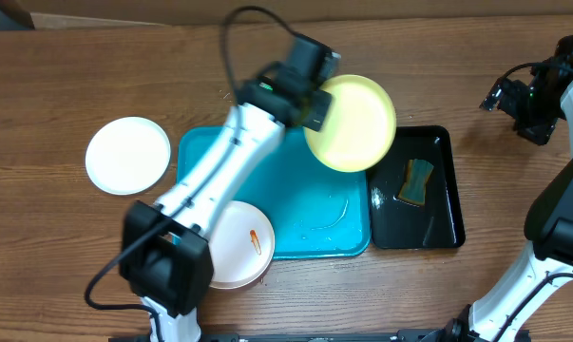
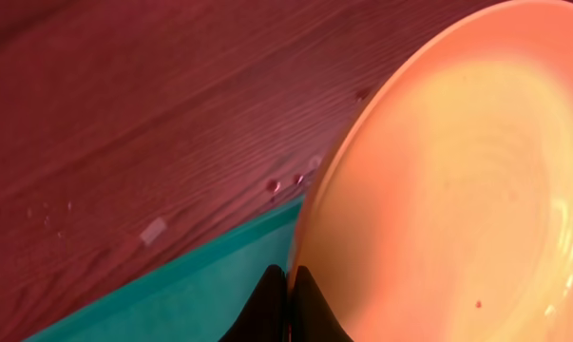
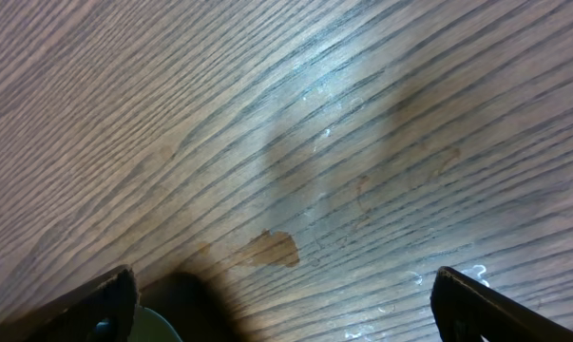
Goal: Clean dirty plates on tray and stack at the side
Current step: 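Lift the yellow plate off the teal tray with the left gripper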
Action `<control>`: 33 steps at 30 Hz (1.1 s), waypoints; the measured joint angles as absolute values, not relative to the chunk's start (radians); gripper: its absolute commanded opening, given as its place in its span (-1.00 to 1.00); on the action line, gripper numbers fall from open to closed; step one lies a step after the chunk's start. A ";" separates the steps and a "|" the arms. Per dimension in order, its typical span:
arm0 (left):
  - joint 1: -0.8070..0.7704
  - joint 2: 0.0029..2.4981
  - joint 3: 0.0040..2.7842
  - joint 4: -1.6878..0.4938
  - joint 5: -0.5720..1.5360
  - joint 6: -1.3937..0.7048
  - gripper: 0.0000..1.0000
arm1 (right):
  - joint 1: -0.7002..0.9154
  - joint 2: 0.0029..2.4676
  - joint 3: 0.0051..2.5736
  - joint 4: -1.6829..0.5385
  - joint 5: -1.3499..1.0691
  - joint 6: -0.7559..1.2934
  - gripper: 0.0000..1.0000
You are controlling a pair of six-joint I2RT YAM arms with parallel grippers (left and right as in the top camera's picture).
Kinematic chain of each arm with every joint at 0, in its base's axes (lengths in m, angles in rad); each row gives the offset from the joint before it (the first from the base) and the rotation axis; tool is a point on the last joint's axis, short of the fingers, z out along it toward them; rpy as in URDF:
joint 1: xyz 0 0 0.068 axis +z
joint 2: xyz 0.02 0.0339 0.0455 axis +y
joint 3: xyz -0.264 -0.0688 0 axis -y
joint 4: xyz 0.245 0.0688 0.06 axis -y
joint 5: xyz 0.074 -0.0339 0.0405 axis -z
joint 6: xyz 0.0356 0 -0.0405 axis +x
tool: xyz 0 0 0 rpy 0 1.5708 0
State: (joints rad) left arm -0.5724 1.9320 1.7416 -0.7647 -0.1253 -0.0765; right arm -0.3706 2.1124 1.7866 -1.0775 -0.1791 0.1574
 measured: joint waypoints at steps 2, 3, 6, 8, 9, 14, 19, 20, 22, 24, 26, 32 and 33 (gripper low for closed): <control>-0.664 1.932 1.742 -0.742 -0.246 -0.085 -0.92 | -0.371 2.112 1.787 -1.077 -0.179 0.157 1.00; -0.703 1.932 1.742 -0.732 -0.311 -0.088 -0.92 | -0.371 2.112 1.787 -1.077 -0.179 0.157 1.00; -0.844 1.932 1.742 -0.694 -0.585 -0.098 -0.91 | -0.371 2.112 1.787 -1.077 -0.179 0.157 1.00; -0.959 1.932 1.742 -0.648 -0.837 -0.097 -0.92 | -0.371 2.112 1.787 -1.077 -0.179 0.158 1.00; -0.997 1.932 1.742 -0.628 -0.919 -0.093 -0.92 | -0.371 2.112 1.787 -1.077 -0.179 0.157 1.00; -1.111 1.932 1.744 -0.543 -1.177 -0.047 -0.92 | -0.371 2.112 1.787 -1.076 -0.179 0.157 1.00; -1.097 1.932 1.744 -0.577 -1.203 -0.028 -0.92 | -0.371 2.112 1.787 -1.076 -0.179 0.157 1.00; -1.085 1.932 1.744 -0.598 -1.177 -0.031 -0.92 | -0.371 2.112 1.787 -1.076 -0.179 0.157 1.00; -1.057 1.932 1.744 -0.632 -1.106 -0.053 -0.92 | -0.371 2.112 1.787 -1.077 -0.179 0.157 1.00; -1.015 1.932 1.744 -0.668 -0.976 -0.091 -0.92 | -0.371 2.112 1.787 -1.077 -0.179 0.157 1.00; -0.959 1.932 1.744 -0.694 -0.783 -0.134 -0.91 | -0.371 2.112 1.787 -1.077 -0.179 0.157 1.00; -0.678 1.932 1.744 -0.736 -0.165 -0.241 -0.91 | -0.371 2.112 1.787 -1.076 -0.179 0.157 1.00; -0.596 1.932 1.744 -0.752 -0.046 -0.262 -0.91 | -0.371 2.112 1.787 -1.077 -0.179 0.158 1.00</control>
